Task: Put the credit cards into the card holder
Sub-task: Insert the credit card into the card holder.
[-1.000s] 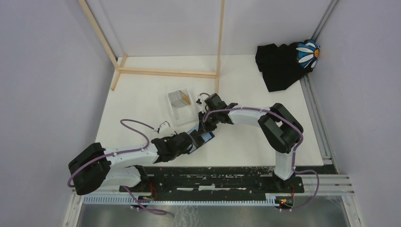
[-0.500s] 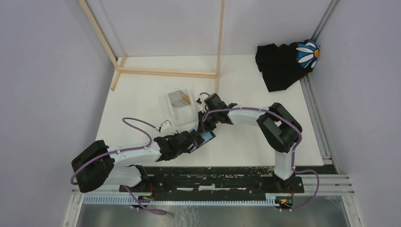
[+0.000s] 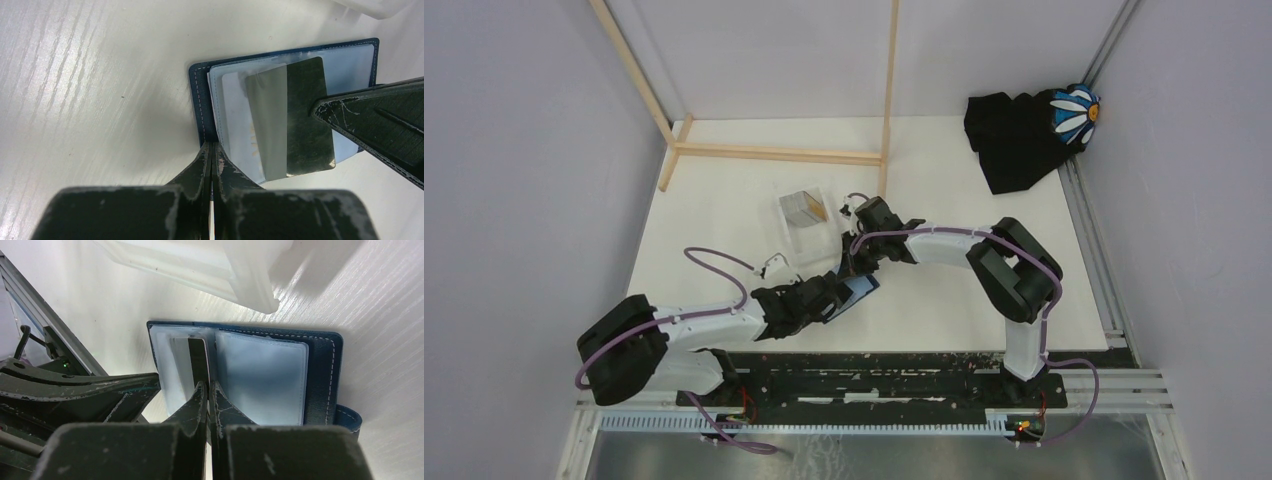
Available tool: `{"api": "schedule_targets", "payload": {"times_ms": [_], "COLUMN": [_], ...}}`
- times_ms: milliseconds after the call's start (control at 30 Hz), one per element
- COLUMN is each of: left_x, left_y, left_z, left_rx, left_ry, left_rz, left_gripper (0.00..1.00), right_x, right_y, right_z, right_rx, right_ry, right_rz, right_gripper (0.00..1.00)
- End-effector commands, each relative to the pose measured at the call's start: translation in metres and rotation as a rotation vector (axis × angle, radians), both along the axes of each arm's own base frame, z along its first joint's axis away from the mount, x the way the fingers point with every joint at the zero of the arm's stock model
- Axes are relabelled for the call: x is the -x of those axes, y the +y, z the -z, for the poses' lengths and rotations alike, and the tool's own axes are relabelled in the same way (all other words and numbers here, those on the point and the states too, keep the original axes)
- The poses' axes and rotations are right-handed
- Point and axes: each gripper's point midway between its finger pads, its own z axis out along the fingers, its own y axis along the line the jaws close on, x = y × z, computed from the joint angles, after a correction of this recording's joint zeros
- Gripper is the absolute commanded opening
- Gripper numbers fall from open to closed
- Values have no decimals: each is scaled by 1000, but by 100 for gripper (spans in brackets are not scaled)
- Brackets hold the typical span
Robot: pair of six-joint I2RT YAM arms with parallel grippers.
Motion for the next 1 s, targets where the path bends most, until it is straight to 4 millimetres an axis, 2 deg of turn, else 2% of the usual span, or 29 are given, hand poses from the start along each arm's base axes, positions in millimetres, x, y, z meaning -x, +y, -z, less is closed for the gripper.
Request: {"api": "schedule_targets", "payload": {"times_ms": [0, 433, 500, 600, 700, 967], "left_x": [1, -3, -3, -3, -3, -5], "left_y": [-6, -10, -10, -9, -9, -9], "left_z": [3, 1, 2, 2, 2, 0], "left_rx": [-3, -1, -2, -1, 5, 6], "left_ry": [14, 4, 5, 4, 0, -11], "left_rz": [23, 24, 23, 21, 13, 7], "left_gripper": [3, 3, 3, 3, 3, 3], "right_x": [1, 22, 23, 24, 21, 15], "right_y": [6, 9, 8, 3, 0, -3], "right_z": [11, 22, 21, 20, 14, -6], "right_rx": [4, 39, 51, 80, 99, 119], "right_ry": [-9, 9, 1, -14, -35, -86], "right_rz": [21, -26, -38, -51, -63, -80], "right_gripper": [1, 2, 8, 23, 32, 39]}}
